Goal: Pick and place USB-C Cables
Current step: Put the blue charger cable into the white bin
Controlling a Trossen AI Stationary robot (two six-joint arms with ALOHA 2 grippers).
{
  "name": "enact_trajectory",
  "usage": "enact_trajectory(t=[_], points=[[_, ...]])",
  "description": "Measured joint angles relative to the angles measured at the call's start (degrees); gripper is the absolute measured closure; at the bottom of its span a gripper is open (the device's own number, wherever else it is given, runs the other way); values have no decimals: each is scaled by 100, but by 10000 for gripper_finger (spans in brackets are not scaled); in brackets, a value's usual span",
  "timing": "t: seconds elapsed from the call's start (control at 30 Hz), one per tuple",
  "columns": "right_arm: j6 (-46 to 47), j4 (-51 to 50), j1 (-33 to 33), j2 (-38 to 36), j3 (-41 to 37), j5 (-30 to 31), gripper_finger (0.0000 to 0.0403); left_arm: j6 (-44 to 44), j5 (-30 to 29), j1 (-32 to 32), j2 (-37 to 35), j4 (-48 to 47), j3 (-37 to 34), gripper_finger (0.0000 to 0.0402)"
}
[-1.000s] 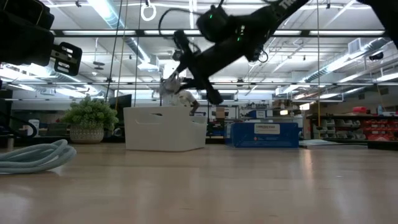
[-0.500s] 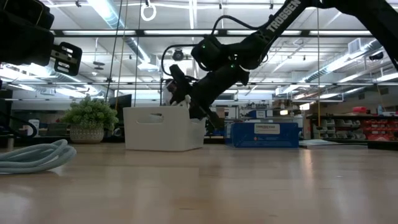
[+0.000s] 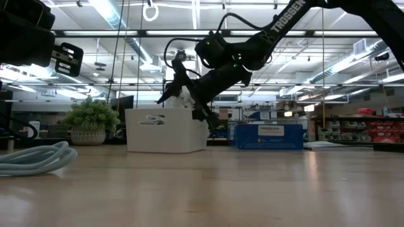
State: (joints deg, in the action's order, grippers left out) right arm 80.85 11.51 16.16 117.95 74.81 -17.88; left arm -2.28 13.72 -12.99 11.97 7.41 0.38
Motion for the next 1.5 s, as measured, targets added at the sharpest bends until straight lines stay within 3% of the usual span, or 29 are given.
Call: enact_trajectory(t=[0.4,0.8,1.2,1.5], points=[[-1070,115,0,-516,-2,-105,122,1,-1,1,2,-2,0,390],[-4587,1389,-488,-846,-2,-353,121,2,-2,1,0,-1,0,390],[-8440,1243,-1775,-844,-2,418,129,2,0,1,0,-1,0,390],[-8816,1862,-2265,-65,0,737,160,0,-1,1,1,-4,0,390]])
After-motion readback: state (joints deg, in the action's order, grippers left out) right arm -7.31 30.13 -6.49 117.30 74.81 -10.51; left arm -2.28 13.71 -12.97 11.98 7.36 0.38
